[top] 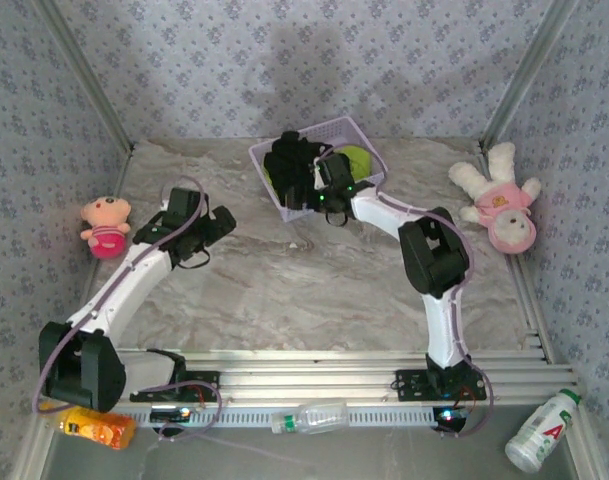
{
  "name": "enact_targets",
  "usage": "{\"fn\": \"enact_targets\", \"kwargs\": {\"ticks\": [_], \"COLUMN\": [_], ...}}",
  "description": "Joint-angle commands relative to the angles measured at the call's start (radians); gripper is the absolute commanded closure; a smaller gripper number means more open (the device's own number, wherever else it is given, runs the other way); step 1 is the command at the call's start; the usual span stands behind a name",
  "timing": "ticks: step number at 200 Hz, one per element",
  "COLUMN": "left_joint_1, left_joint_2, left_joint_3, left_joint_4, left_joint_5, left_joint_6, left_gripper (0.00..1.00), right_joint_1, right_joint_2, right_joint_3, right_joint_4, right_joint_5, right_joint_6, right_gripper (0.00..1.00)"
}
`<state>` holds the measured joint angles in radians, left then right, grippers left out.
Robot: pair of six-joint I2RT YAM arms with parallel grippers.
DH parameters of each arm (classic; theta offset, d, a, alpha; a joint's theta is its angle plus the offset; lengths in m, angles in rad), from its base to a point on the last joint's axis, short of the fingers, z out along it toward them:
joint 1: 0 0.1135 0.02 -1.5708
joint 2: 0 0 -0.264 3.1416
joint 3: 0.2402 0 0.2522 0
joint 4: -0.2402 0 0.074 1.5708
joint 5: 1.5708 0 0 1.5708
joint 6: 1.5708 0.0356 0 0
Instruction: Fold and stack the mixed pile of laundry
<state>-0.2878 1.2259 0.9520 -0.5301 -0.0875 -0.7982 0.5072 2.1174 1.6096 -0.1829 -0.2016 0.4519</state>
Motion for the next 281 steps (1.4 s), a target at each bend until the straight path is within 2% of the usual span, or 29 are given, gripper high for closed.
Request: {"fn": "enact_targets", "kwargs": {"ticks": [1,42,76,100,120,188,233,242,248,257,262,272,281], "left_joint_1": [0.009,0.021,0.028,0.029,0.029,0.029,0.033,0.033,0.034,0.035,0.036,0.038,0.042], "left_joint_2": [-0.054,-0.1,-0.105,-0.085,-0.054,0.034,0.064,0.072,0.078,0.089,0.094,0.107,0.121], "left_joint_3": [-0.016,-0.032,-0.053,-0.053,-0.034,0.072,0.074,0.077,0.081,0.085,0.09,0.097,0.105], "left_joint_4": [-0.051,-0.09,-0.068,-0.03,-0.013,-0.068,-0.071,-0.069,-0.067,-0.064,-0.064,-0.058,-0.052], "left_joint_5": [-0.025,-0.033,-0.013,0.011,0.026,0.061,0.076,0.078,0.08,0.081,0.081,0.081,0.079], "left_joint_6": [-0.001,-0.003,-0.014,-0.023,-0.018,0.048,0.046,0.048,0.048,0.051,0.053,0.06,0.068], "left_gripper": [0.0,0.0,0.0,0.0,0.0,0.0,0.0,0.0,0.0,0.0,0.0,0.0,0.0], "right_joint_1": [-0.056,-0.088,-0.096,-0.103,-0.109,-0.08,-0.016,-0.008,-0.006,-0.004,-0.006,-0.009,-0.016], "right_joint_2": [0.104,0.229,0.151,0.043,0.032,0.344,0.475,0.489,0.495,0.5,0.497,0.482,0.457], "right_joint_3": [0.18,0.418,0.415,0.315,0.294,0.676,0.801,0.812,0.82,0.836,0.843,0.849,0.849], "right_joint_4": [-0.018,-0.021,-0.021,-0.008,0.012,-0.062,-0.091,-0.091,-0.092,-0.101,-0.109,-0.113,-0.115], "right_joint_5": [0.045,-0.049,-0.154,-0.093,-0.009,0.156,0.177,0.169,0.161,0.153,0.147,0.141,0.137], "right_joint_6": [0.013,0.103,0.103,0.115,0.141,0.208,0.202,0.191,0.186,0.186,0.186,0.186,0.143], "right_gripper": [0.12,0.12,0.12,0.12,0.11,0.09,0.13,0.2,0.3,0.54,0.72,0.99,1.0]}}
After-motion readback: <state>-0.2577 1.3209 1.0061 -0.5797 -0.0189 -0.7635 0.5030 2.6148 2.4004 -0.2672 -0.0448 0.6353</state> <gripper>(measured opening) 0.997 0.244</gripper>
